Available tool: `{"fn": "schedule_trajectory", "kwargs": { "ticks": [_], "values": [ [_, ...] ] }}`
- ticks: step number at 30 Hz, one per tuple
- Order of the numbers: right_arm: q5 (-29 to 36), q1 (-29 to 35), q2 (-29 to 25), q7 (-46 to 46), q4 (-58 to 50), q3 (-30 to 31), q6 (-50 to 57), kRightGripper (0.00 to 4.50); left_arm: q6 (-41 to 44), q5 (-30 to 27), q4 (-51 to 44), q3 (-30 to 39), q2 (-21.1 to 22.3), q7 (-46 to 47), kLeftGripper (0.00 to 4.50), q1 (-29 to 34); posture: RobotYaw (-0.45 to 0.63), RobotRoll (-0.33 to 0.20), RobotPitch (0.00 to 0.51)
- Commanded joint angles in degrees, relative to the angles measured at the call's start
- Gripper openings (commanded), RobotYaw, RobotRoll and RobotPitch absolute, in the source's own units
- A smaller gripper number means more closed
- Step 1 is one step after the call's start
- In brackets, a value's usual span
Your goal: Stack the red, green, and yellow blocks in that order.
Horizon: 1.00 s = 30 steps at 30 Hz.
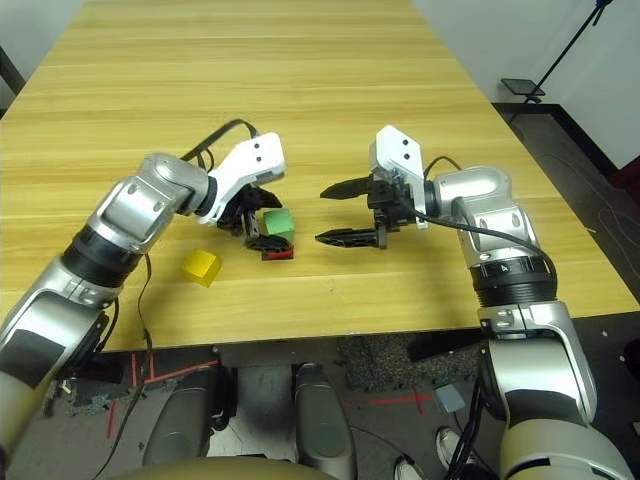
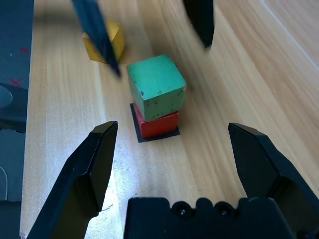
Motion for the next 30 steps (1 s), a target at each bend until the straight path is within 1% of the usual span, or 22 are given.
{"fn": "schedule_trajectory", "kwargs": {
  "ticks": [1, 3, 4, 6, 8, 9, 13, 17, 24, 30],
  "values": [
    [-0.5, -0.7, -0.1, 0.8, 1.6, 0.5, -1.2, 4.50, 8.3, -2.8, -8.6, 4.2, 4.5, 2.1, 4.48, 3.1, 0.23, 0.027, 0.096],
    [-0.7, -1.5, 0.1, 1.1, 2.6, 0.7, -1.9, 4.50, 13.2, -4.0, -13.5, 6.1, 7.7, 3.9, 4.48, 6.1, 0.25, 0.024, 0.090],
    [-0.9, -2.0, 0.3, 1.2, 3.2, 0.9, -2.2, 4.50, 16.5, -4.5, -16.2, 7.3, 9.2, 5.2, 4.48, 8.5, 0.25, 0.024, 0.089],
    [-1.2, -3.2, 0.9, 1.6, 4.6, 1.2, -2.8, 4.50, 23.8, -5.1, -21.6, 10.2, 10.6, 9.0, 4.48, 14.6, 0.28, 0.018, 0.089],
    [-1.5, -4.1, 1.2, 1.9, 6.0, 1.5, -3.5, 4.50, 28.1, -5.6, -25.4, 11.9, 11.1, 12.1, 4.48, 19.0, 0.29, 0.014, 0.088],
    [-1.6, -4.5, 1.4, 2.2, 6.7, 1.7, -3.8, 4.50, 29.5, -5.6, -26.9, 12.9, 10.5, 13.9, 4.48, 20.7, 0.30, 0.011, 0.091],
    [-2.2, -6.1, 2.0, 3.0, 9.0, 2.3, -4.9, 4.50, 33.7, -6.7, -30.8, 14.9, 7.7, 19.4, 4.48, 24.5, 0.32, 0.005, 0.095],
    [-2.6, -7.1, 2.8, 3.6, 10.0, 2.6, -5.1, 4.50, 33.5, -7.5, -30.3, 16.0, 5.4, 23.4, 4.48, 26.1, 0.32, 0.000, 0.103],
    [-2.9, -7.4, 3.1, 4.0, 10.0, 2.6, -4.8, 4.50, 32.1, -9.8, -28.5, 14.8, 5.0, 26.6, 4.48, 26.4, 0.31, -0.002, 0.112],
    [-2.7, -6.9, 2.9, 3.9, 9.0, 2.4, -4.2, 4.50, 30.8, -11.3, -26.7, 12.0, 6.8, 28.1, 4.48, 26.5, 0.30, 0.000, 0.114]
  ]
}}
